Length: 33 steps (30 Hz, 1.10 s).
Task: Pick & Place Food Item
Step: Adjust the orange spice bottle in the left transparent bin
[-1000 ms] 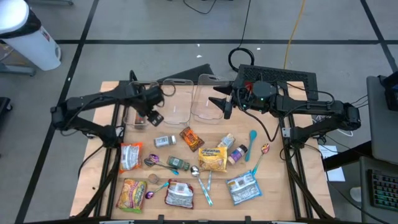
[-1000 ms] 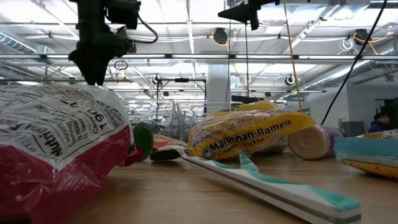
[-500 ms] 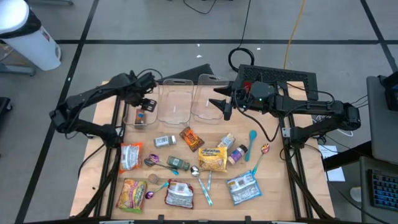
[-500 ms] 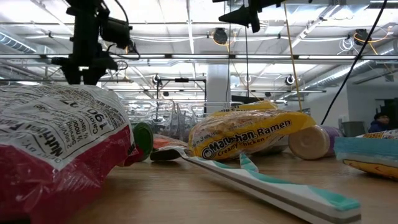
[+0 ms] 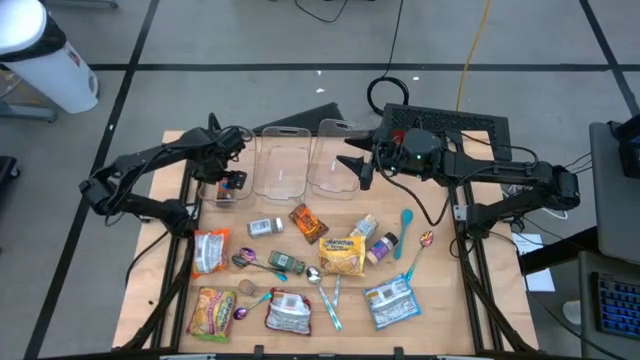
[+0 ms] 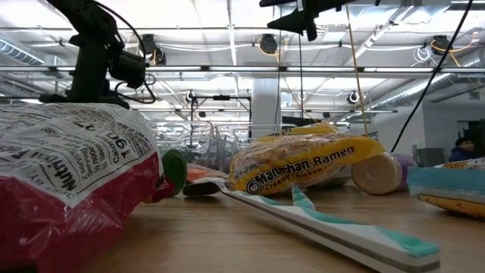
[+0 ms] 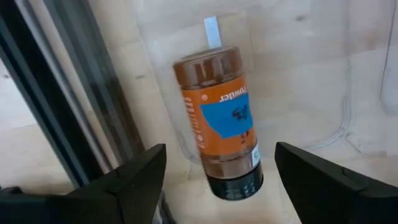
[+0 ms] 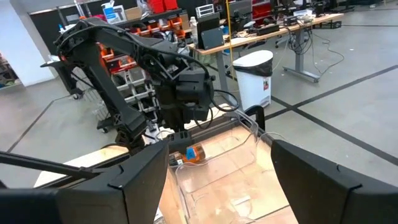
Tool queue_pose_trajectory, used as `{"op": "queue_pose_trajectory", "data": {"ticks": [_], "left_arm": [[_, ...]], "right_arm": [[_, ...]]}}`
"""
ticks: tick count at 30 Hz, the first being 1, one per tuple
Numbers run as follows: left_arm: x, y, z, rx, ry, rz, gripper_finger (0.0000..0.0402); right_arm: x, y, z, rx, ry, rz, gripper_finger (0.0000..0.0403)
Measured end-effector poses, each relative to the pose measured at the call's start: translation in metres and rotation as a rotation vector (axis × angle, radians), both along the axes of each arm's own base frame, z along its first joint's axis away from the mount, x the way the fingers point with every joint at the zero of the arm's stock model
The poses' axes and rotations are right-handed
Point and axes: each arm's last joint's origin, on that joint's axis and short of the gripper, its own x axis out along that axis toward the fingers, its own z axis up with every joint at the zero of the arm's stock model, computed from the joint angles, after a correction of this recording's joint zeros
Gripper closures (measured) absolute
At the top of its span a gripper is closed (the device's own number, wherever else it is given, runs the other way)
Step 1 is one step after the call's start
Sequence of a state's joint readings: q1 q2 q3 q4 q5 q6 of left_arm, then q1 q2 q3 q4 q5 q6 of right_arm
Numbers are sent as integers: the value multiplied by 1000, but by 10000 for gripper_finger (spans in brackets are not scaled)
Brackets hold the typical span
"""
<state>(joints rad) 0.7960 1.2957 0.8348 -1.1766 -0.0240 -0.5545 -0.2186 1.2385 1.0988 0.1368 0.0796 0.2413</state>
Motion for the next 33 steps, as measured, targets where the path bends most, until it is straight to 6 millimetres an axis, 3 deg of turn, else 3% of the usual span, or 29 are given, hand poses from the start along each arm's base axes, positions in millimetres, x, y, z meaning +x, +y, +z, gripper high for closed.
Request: {"op": "queue_pose_trajectory", "data": {"ticks": [13,21,33], "left_arm": [[6,10,-3,75,-70,-7,121],[13,17,-25,-10,15,-55,145],[17,23,-41,-33,97,-71,133]], "right_arm": [[-2,-7,0,5,-2,25,124],[-2,-7,-1,8,9,24,124],[-2,-7,-3,19,33,24,124]]}}
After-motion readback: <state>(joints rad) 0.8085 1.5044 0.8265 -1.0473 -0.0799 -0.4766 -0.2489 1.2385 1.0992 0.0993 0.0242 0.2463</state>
